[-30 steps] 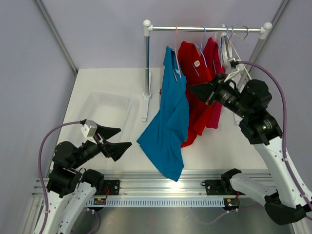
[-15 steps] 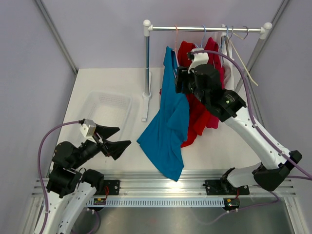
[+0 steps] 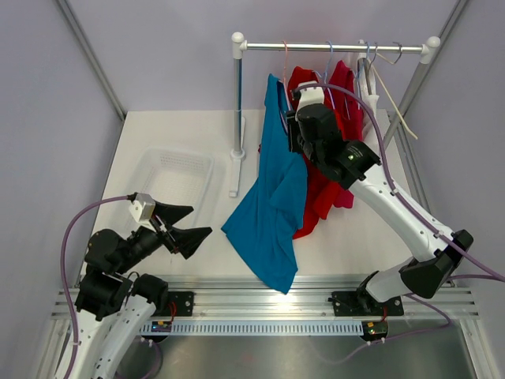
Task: Remove the t-shirt from the hanger
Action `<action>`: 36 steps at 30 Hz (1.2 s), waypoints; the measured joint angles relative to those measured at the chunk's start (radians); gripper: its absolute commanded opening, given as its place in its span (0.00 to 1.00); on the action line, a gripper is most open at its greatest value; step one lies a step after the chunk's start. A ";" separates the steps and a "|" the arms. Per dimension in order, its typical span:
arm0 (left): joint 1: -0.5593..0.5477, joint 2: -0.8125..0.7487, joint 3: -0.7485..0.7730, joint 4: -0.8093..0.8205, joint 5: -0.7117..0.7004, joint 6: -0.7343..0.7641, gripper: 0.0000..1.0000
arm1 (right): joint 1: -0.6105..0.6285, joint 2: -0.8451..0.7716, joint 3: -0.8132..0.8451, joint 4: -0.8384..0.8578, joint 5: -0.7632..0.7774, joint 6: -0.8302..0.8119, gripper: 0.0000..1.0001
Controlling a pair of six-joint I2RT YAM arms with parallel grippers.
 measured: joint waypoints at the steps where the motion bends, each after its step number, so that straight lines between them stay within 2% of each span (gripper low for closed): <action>1: 0.000 0.000 0.000 0.000 0.000 0.000 0.99 | 0.000 0.005 0.000 -0.004 0.000 -0.003 0.36; 2: 0.000 0.000 0.000 0.000 0.000 0.000 0.99 | 0.000 0.009 0.000 -0.008 0.001 -0.005 0.33; 5: 0.000 0.001 0.000 0.000 -0.001 -0.001 0.99 | 0.000 0.011 0.001 -0.011 0.002 -0.006 0.32; 9: 0.000 0.004 0.000 0.000 -0.005 -0.005 0.99 | 0.000 0.011 0.004 -0.012 0.003 -0.012 0.15; 10: 0.000 0.004 0.000 0.000 -0.006 -0.007 0.99 | 0.000 0.012 0.005 -0.013 0.005 -0.013 0.03; 11: 0.000 0.004 0.000 0.000 -0.008 -0.008 0.99 | 0.000 0.013 0.006 -0.013 0.008 -0.016 0.00; 17: 0.000 0.046 0.000 0.000 -0.024 -0.024 0.99 | 0.000 0.013 -0.001 0.027 0.008 -0.039 0.00; 27: 0.000 0.191 0.046 -0.023 -0.062 -0.090 0.99 | 0.000 -0.145 -0.223 0.412 0.010 -0.157 0.00; 32: 0.000 0.235 0.109 -0.009 -0.064 -0.137 0.98 | 0.001 -0.245 -0.349 0.582 0.009 -0.151 0.00; 36: 0.000 0.308 0.153 0.045 -0.048 -0.204 0.96 | 0.001 -0.306 -0.452 0.643 0.007 -0.113 0.00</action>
